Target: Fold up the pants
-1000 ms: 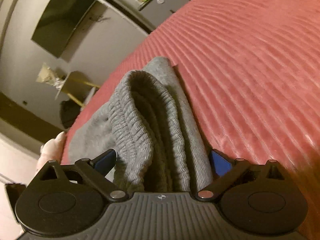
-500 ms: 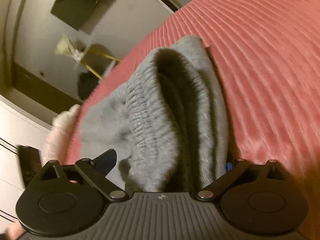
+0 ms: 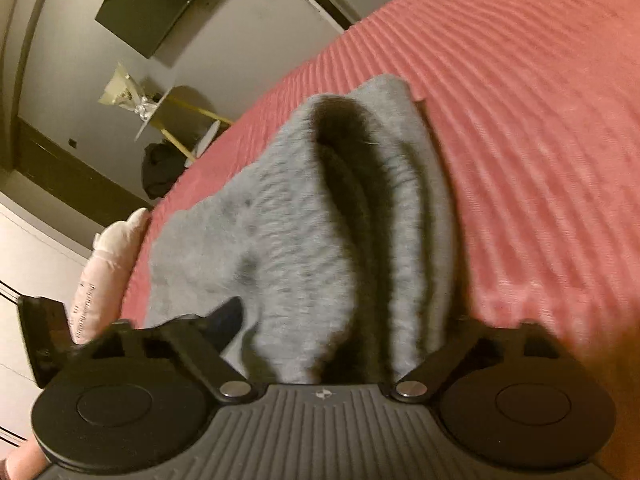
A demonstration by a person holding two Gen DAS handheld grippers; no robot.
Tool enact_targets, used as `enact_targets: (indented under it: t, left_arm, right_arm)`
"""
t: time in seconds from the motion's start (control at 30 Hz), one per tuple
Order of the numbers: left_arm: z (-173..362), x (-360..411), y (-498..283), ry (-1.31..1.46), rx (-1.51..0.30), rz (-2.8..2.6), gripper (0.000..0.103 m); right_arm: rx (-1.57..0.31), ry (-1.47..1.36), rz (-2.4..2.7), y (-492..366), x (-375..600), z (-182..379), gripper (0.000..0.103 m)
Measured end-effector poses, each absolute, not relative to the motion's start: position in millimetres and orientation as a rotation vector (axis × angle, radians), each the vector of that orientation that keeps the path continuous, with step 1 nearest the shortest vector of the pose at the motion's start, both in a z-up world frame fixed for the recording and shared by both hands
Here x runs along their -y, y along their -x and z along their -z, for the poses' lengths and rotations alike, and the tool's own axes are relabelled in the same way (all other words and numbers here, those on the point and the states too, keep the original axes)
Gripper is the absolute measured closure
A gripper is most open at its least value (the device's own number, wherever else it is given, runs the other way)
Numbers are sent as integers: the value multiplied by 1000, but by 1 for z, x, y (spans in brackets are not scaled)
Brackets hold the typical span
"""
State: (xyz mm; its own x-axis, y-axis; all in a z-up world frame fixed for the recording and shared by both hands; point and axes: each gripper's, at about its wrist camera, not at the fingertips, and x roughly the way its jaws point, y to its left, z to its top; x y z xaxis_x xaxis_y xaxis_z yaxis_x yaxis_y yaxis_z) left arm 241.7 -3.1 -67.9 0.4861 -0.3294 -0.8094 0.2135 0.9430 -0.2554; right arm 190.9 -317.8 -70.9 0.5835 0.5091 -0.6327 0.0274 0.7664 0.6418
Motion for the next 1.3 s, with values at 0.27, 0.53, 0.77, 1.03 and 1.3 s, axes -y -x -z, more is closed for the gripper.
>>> enact_targets:
  t: [0.27,0.53,0.77,1.03,1.3]
  left_arm:
    - [43,-4,-237,191,-919,262,67]
    - [-8,-1,-250,146,-753,257,66]
    - [-16,-1,-240,-14,-692,52,8]
    - [49,31,-196,-279,-747,45,4]
    - [30,23,-176,-211,-755,81,2]
  right_arm:
    - [-802,-544,-212,-175,298,30,49]
    - [-637,-569,-263,-198,291,-28,50]
    - [-620,-465,65,-204,318,-21,5]
    - [-765,-130,25,-197,259,34,4]
    - [-703,-40,36,-155,235,24,4]
